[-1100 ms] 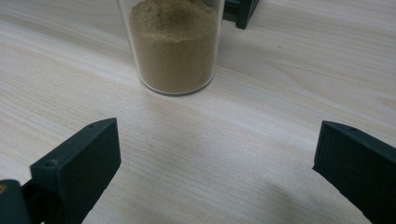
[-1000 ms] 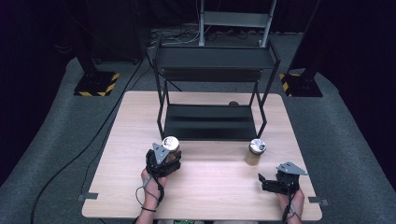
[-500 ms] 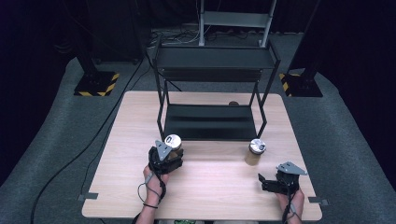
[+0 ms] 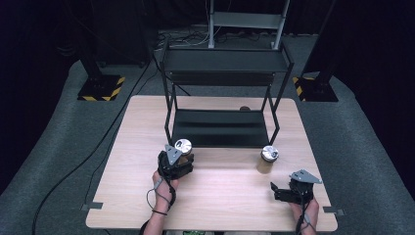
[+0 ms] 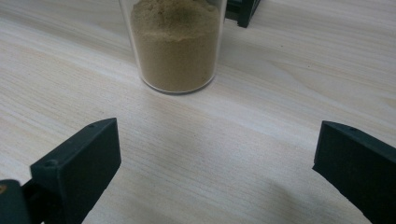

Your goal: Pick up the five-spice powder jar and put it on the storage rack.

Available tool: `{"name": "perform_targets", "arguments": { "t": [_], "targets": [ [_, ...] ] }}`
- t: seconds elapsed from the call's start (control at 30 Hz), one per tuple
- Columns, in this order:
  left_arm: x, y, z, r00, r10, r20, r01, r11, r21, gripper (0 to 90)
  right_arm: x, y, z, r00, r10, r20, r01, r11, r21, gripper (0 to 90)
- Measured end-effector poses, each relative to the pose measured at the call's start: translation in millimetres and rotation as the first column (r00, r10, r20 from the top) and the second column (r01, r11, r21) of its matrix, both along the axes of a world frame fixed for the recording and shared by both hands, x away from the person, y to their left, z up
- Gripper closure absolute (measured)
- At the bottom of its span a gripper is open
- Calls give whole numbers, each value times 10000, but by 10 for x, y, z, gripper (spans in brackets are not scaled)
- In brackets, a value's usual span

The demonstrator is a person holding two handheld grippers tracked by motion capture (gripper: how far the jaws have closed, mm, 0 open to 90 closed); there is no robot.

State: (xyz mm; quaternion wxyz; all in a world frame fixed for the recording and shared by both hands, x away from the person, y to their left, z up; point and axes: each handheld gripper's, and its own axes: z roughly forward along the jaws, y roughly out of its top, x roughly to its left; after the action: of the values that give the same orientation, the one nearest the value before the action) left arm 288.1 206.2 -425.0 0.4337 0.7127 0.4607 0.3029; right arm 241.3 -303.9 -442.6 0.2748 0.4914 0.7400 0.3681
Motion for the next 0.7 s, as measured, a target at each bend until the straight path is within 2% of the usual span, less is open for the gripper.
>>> {"name": "perform_targets", "arguments": {
  "t": [0.7],
  "targets": [
    [159,-22,30,9999,-82,-57,82,10000,-37,308,5,20,8,10000,14,-41,-14,9999,-125,0]
  ]
}}
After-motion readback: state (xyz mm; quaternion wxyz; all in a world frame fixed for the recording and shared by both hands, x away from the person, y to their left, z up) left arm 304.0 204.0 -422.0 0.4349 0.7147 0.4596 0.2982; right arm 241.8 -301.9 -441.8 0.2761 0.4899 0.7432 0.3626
